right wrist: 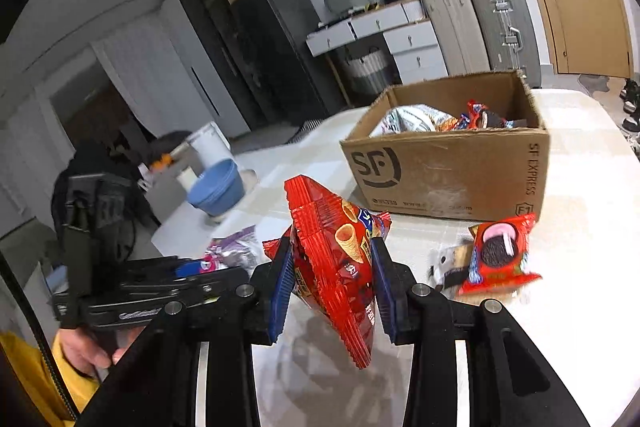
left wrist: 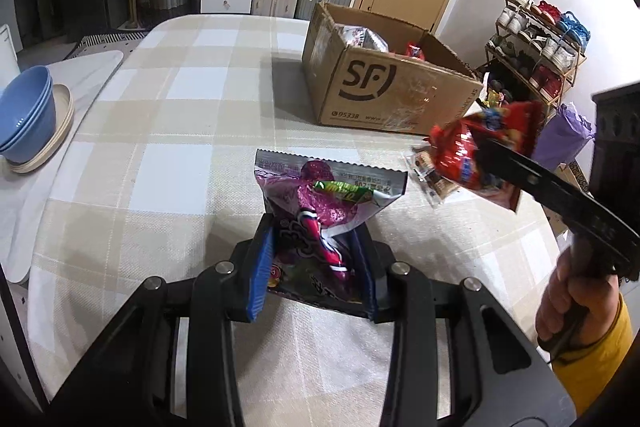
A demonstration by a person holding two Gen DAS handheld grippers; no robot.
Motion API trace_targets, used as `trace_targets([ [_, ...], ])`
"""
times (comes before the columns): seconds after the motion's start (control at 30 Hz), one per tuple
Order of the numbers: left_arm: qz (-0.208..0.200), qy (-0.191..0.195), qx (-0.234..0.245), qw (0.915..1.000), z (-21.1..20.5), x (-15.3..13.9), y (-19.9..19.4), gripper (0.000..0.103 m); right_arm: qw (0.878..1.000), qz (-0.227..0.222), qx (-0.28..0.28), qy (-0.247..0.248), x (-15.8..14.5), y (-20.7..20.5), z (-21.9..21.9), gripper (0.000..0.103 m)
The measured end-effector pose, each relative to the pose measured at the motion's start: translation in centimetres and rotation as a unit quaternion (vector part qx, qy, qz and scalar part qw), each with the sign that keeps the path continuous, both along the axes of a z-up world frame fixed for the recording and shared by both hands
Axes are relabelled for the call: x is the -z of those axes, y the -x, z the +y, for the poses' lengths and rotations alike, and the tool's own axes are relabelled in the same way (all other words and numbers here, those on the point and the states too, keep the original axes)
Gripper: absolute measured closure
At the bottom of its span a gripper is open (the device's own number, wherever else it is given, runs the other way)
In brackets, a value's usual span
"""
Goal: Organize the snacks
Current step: 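Carry the candy bag and red chip bag over the box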
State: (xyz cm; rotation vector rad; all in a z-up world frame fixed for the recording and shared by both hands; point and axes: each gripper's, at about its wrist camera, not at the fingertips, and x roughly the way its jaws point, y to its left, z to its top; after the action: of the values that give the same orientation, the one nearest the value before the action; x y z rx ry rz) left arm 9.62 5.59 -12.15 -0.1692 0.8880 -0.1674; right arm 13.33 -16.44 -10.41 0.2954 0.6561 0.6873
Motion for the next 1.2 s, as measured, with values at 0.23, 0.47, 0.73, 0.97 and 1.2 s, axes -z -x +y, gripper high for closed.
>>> trace_targets([
  [0.23, -0.013, 0.001, 0.006, 0.9999, -1.0, -1.4, 1.7, 0.069, 1.0, -0.014, 0.013, -0.018, -0.6, 4.5, -2.0, 0.066],
  [0.47, -0.026, 0.014, -0.003, 0.9996, -2.0, -2.6, 3.5, 0.069, 0.999, -0.016, 0.032, -0.031, -0.4, 7.3, -3.8, 0.066],
  [0.73, -0.03, 0.013, 0.019, 0.9993, -3.3, -3.5, 4.4, 0.069, 0.998, -0.009, 0.047, -0.048, -0.3, 7.0, -4.8, 0.066],
  [0.97, -0.035, 0.018, 0.025, 0.9989, -2.8, -4.7, 3.9, 0.069, 0.997, -0.031, 0.05, -0.05, -2.2, 6.1, -5.3, 0.066],
  [1.2, -0.062, 0.017, 0.025, 0.9976, -2.2, -7.8, 0.4, 0.069, 0.996, -0.064, 0.051, -0.045, -6.0, 3.2, -5.7, 0.066],
])
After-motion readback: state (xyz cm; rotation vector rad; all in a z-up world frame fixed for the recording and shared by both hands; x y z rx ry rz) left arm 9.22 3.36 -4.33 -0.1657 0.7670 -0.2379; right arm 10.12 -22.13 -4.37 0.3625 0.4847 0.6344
